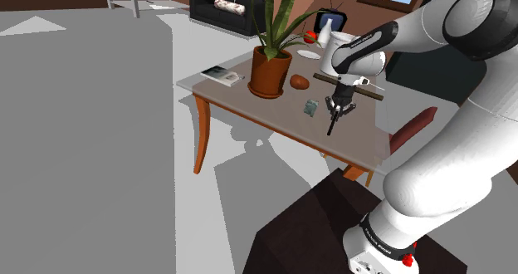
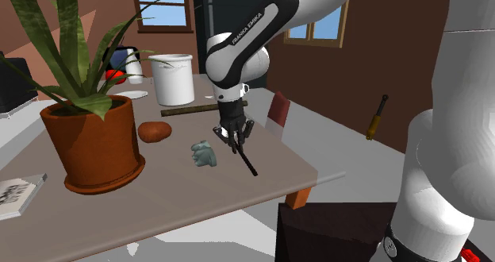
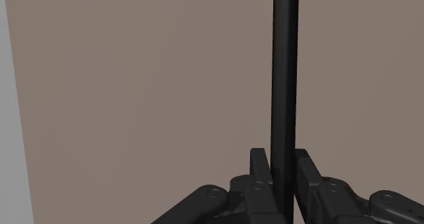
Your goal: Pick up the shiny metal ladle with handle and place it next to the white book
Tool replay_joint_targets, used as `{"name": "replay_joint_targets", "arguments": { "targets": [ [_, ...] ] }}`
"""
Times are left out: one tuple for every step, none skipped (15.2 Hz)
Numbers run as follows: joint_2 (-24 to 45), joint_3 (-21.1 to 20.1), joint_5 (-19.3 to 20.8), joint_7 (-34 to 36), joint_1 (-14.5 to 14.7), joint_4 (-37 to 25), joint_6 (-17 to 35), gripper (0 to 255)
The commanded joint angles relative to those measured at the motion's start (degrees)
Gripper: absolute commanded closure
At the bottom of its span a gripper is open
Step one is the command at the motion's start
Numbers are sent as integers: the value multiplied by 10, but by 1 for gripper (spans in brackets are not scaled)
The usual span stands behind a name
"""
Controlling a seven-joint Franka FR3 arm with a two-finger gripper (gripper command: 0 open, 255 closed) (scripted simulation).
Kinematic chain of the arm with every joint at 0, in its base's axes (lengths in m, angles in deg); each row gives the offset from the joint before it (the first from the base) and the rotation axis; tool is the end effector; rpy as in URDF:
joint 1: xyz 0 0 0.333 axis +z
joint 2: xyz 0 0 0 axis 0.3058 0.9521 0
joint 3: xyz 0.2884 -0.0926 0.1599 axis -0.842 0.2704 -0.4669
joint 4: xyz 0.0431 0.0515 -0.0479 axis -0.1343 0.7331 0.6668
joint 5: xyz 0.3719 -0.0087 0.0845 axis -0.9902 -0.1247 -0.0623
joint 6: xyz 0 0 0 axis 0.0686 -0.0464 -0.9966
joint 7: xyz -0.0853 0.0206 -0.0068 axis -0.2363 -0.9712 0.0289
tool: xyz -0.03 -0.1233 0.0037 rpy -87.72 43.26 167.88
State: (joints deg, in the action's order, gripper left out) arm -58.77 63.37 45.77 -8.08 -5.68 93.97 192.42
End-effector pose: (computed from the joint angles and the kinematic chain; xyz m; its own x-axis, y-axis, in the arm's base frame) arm 0.3987 -0.3109 0.3486 0.3642 -0.9249 -0.1087 -0.9225 -0.3744 0.0943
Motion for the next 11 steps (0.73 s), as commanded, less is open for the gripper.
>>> {"name": "replay_joint_targets", "arguments": {
  "targets": [
    [0, 0, 0, 0, 0, 1, 0, 255],
    [1, 0, 0, 0, 0, 0, 0, 255],
    [1, 0, 0, 0, 0, 0, 0, 255],
    [1, 0, 0, 0, 0, 0, 0, 255],
    [-4, 0, 1, 1, 0, -3, -8, 255],
    [-8, 0, 3, 2, 0, -6, -15, 255],
    [-13, 0, 4, 2, 0, -9, -23, 255],
    [-17, 0, 5, 3, 0, -12, -30, 255],
    [-21, 0, 6, 4, 0, -16, -38, 255],
    [-26, 0, 7, 4, 1, -19, -45, 255],
    [-29, 0, 8, 5, 1, -23, -53, 255]
  ]
}}
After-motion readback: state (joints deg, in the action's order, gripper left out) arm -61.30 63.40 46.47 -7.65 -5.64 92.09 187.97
